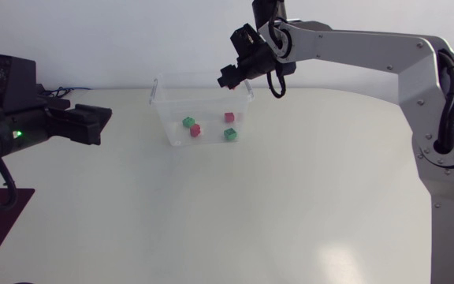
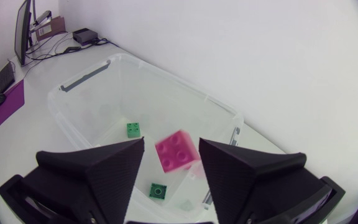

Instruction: Place the duplo bricks in the container

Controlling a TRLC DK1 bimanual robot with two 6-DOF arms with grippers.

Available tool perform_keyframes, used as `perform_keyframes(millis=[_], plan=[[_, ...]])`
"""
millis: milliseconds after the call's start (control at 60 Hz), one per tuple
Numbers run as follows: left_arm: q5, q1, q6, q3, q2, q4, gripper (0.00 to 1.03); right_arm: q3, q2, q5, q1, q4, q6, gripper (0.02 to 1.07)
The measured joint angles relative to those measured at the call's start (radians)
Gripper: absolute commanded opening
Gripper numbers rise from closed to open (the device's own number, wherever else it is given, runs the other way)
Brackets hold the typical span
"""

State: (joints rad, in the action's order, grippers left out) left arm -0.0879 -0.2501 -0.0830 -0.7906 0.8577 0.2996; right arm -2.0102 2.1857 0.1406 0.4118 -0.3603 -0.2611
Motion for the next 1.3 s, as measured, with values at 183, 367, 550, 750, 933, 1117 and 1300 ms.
perform_keyframes(millis=[183, 367, 550, 750, 933, 1117, 1300], plan=[[0.0, 0.011, -0.007, 0.04, -0.074, 0.013, 0.99, 0.072, -0.05, -0.034, 0.012, 0.061, 0.001, 1.03], [0.0, 0.04, -0.027, 0.094, -0.168, 0.025, 0.99, 0.327, -0.279, -0.061, 0.005, 0.141, 0.008, 1.03], [0.0, 0.072, -0.04, 0.15, -0.275, 0.043, 0.99, 0.606, -0.6, -0.086, -0.04, 0.222, 0.008, 1.03], [0.0, 0.126, -0.072, 0.202, -0.373, 0.043, 0.99, 0.866, -0.854, -0.115, -0.116, 0.267, 0.007, 1.03], [0.0, 0.174, -0.094, 0.265, -0.457, 0.043, 0.99, 1.064, -1.043, -0.146, -0.19, 0.296, 0.003, 1.03], [0.0, 0.198, -0.102, 0.322, -0.527, 0.04, 0.99, 1.241, -1.263, -0.181, -0.256, 0.319, -0.006, 1.03], [0.0, 0.211, -0.105, 0.367, -0.609, 0.012, 0.99, 1.363, -1.476, -0.219, -0.275, 0.319, -0.038, 1.03]])
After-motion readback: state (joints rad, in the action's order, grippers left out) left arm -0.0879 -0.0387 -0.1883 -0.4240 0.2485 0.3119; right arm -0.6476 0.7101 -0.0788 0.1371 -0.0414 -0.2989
